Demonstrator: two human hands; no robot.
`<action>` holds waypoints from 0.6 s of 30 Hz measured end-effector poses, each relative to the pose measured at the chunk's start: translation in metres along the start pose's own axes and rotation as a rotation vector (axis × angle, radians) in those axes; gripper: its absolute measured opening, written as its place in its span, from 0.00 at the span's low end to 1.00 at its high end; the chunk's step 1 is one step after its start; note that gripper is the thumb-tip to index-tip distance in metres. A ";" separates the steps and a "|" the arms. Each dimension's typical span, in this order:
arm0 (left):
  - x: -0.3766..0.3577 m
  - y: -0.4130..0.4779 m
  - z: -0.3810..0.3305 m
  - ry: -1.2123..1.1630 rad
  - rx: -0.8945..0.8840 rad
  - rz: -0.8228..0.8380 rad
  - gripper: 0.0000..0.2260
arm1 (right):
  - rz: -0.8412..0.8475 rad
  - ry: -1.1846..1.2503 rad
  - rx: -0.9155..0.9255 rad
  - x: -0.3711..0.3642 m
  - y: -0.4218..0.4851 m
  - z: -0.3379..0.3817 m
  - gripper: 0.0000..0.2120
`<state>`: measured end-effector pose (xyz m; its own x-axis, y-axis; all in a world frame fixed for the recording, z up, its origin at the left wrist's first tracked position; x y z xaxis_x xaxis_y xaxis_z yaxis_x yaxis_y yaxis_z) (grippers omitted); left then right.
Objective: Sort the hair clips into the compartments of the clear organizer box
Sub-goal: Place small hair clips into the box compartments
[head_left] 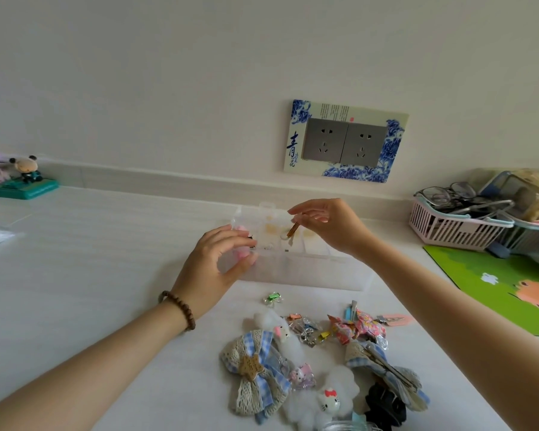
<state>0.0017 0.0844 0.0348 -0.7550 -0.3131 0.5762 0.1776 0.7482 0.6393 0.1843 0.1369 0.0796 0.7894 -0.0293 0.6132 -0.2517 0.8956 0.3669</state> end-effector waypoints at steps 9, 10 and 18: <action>-0.002 -0.002 -0.001 0.019 -0.004 0.029 0.20 | 0.133 -0.186 0.022 -0.011 -0.009 0.002 0.13; -0.002 -0.003 -0.001 0.017 -0.002 0.034 0.21 | 0.114 -0.215 0.045 -0.007 -0.012 0.008 0.13; -0.007 -0.005 -0.015 -0.020 -0.063 0.081 0.20 | 0.394 -0.011 0.036 -0.050 -0.081 0.035 0.10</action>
<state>0.0155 0.0743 0.0354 -0.7491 -0.2406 0.6172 0.2776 0.7319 0.6223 0.1457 0.0505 0.0440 0.6225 0.3091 0.7190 -0.5541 0.8229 0.1260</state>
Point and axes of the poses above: each hand's wrist, its own y-axis towards the middle knuckle, its own x-axis out of the back of the hand, z = x × y, the point moved 10 cm from there along y, towards the middle knuckle, and after that the axes turned 6 degrees about y, right-handed, at the moved point
